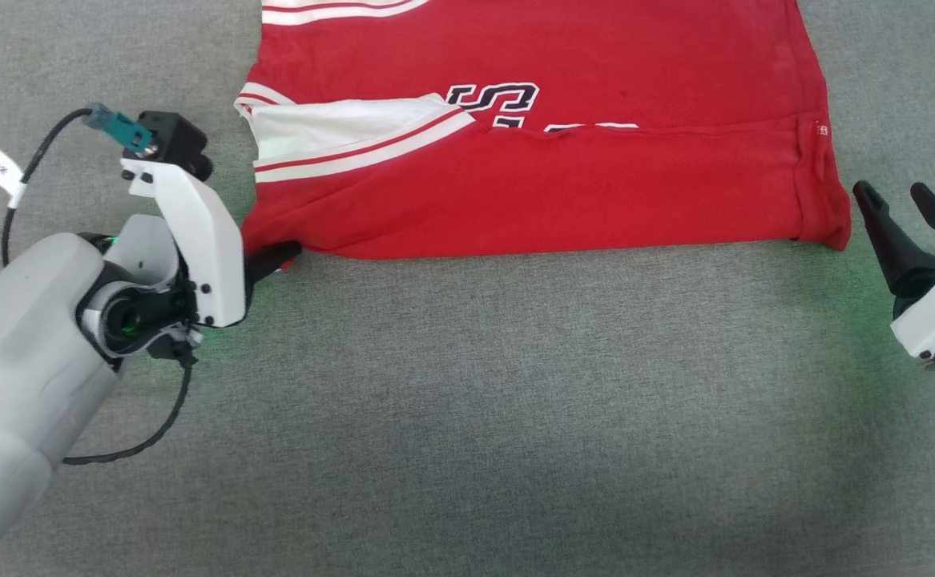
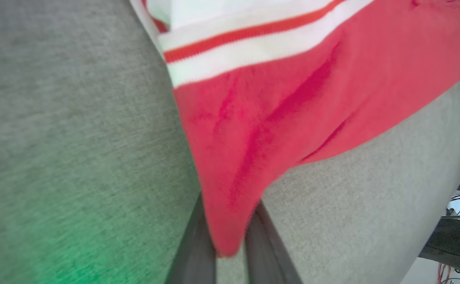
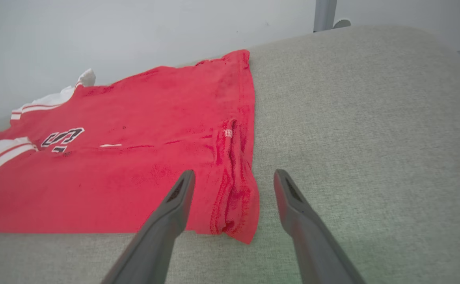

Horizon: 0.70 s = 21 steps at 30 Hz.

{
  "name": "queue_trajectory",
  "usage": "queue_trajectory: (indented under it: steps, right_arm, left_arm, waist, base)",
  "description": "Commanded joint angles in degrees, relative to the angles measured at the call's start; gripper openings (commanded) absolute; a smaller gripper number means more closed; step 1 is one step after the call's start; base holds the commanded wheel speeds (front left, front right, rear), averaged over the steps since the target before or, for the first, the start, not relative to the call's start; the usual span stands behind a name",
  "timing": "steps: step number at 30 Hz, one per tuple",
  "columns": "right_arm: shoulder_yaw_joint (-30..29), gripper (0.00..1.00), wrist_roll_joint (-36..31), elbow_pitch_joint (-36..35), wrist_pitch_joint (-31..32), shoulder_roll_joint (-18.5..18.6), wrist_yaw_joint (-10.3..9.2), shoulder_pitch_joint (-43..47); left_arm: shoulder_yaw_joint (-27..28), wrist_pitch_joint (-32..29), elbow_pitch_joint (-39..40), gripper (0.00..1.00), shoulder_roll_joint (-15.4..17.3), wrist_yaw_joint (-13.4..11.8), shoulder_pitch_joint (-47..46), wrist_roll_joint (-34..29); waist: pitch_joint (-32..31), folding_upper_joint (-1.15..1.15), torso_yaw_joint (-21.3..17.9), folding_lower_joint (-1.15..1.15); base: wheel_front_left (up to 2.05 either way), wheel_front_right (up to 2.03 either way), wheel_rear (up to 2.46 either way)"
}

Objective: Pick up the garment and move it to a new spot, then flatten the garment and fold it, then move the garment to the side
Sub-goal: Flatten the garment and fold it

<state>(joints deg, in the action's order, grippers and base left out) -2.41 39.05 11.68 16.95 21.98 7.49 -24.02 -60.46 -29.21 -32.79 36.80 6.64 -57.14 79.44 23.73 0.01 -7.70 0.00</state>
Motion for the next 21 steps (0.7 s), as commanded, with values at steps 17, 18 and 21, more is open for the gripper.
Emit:
queue_trajectory:
  steps: [17,18,21]
  right_arm:
    - [10.74,1.0,-2.92,4.9,21.25,9.7,-0.01,-6.42]
    - [10.97,1.0,-2.44,6.0,21.67,9.27,-0.01,-6.97]
    - [11.29,1.0,-1.53,9.6,21.1,8.17,-0.01,-8.04]
  left_arm:
    - [-3.05,2.4,3.48,0.0,-4.31,0.92,1.9,0.0]
    - [-2.95,2.88,3.89,0.0,-4.48,0.92,2.1,0.26]
    - [-3.27,3.5,4.68,0.0,-4.6,0.92,2.1,0.33]
  waist:
    - [1.31,-0.01,3.23,0.0]
    - [1.43,-0.01,3.41,0.0]
    - [1.95,-0.01,4.14,0.0]
  base:
    - [0.0,0.0,0.0]
    - [0.0,0.0,0.0]
    - [0.0,0.0,0.0]
